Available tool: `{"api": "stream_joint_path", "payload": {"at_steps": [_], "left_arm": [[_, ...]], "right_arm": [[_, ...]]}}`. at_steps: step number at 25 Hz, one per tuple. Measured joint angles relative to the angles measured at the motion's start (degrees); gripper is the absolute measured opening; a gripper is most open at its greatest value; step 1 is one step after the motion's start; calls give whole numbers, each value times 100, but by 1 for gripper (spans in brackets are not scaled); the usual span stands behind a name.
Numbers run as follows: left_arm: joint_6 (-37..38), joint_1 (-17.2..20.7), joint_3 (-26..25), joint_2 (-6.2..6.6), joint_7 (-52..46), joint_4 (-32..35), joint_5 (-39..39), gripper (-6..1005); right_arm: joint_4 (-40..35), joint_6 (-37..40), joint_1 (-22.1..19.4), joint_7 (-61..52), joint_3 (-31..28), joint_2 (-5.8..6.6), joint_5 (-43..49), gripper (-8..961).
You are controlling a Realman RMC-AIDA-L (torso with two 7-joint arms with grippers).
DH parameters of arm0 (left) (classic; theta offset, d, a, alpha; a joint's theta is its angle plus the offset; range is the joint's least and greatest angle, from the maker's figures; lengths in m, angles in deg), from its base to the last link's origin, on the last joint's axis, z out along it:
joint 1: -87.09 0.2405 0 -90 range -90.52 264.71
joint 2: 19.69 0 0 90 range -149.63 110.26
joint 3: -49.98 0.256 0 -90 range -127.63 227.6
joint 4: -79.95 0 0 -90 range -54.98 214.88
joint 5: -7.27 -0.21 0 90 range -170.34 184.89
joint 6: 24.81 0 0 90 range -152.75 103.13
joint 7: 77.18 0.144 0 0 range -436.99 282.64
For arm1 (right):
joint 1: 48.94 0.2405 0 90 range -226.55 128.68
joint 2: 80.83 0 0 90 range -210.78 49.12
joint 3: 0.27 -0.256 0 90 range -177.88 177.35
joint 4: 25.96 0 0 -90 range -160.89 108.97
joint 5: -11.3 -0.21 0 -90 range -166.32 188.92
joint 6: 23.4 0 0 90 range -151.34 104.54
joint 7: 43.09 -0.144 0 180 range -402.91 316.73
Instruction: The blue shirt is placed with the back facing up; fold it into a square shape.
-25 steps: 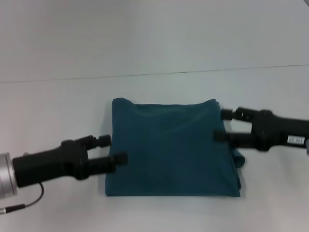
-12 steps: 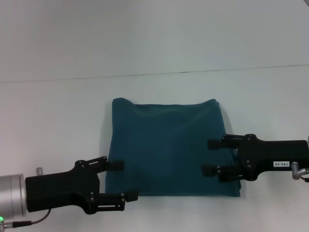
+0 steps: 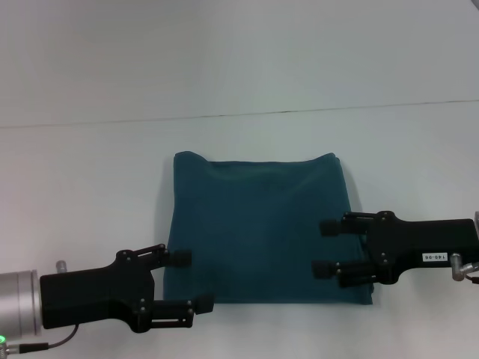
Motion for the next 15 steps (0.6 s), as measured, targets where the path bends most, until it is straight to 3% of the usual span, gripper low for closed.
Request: {"api": "stream_joint_path", "payload": {"at_steps": [15], "left_arm": [[-15, 4, 8, 0, -11, -11, -4, 888]], "right_arm": [[3, 5, 9, -2, 65, 27, 4, 931]]}}
